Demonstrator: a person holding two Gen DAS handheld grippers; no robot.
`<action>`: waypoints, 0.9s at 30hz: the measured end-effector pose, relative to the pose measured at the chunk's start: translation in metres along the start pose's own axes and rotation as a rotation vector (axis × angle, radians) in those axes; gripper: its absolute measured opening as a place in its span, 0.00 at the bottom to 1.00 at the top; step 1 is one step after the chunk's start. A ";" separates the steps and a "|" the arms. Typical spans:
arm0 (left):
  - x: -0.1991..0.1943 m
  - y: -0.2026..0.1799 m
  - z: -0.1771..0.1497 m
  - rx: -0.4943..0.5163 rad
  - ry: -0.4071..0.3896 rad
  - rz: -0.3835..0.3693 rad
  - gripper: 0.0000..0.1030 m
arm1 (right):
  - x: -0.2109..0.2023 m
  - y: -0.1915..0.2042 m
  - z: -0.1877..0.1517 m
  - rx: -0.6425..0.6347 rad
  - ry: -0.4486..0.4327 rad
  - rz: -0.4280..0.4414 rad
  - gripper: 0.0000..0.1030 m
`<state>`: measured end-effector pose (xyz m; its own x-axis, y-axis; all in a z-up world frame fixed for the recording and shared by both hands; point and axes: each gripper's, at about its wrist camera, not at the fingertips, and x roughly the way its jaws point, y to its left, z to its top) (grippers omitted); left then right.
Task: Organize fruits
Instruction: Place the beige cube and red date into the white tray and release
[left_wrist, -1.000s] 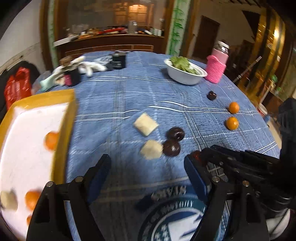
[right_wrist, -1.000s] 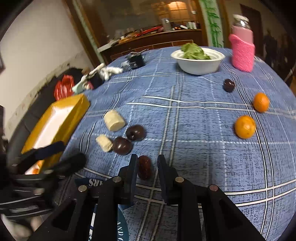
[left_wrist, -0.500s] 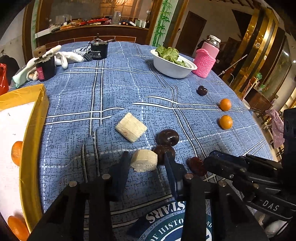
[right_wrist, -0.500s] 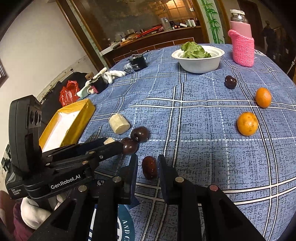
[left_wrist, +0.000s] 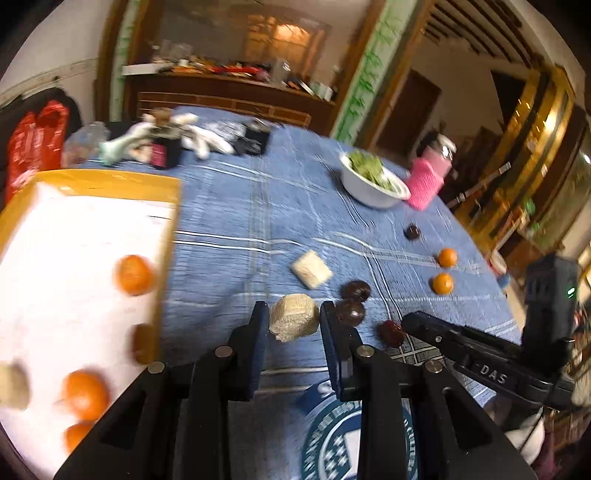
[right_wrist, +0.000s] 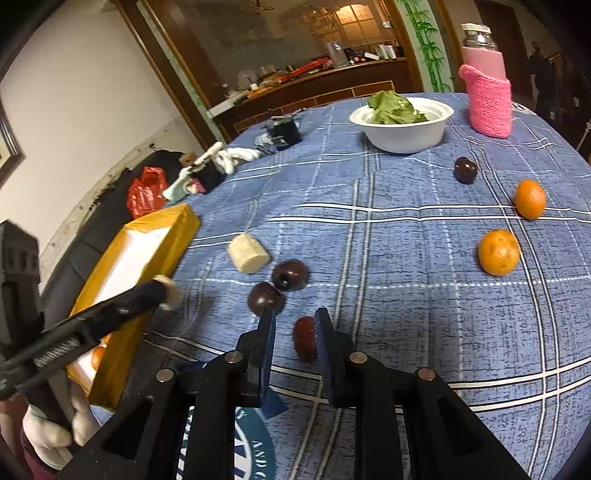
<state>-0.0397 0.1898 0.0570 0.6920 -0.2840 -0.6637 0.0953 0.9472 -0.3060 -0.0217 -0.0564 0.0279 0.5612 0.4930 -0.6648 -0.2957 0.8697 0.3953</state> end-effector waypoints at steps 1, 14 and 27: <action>-0.012 0.010 0.001 -0.017 -0.016 0.017 0.27 | 0.000 0.002 0.000 -0.002 -0.003 0.013 0.23; -0.059 0.135 0.021 -0.151 -0.039 0.254 0.27 | 0.033 0.095 0.020 0.003 0.157 0.359 0.24; -0.069 0.180 0.012 -0.243 -0.035 0.245 0.59 | 0.119 0.204 0.018 -0.127 0.317 0.345 0.25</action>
<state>-0.0620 0.3817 0.0560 0.6980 -0.0436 -0.7148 -0.2469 0.9223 -0.2973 -0.0012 0.1799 0.0406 0.1566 0.7192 -0.6769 -0.5262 0.6407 0.5591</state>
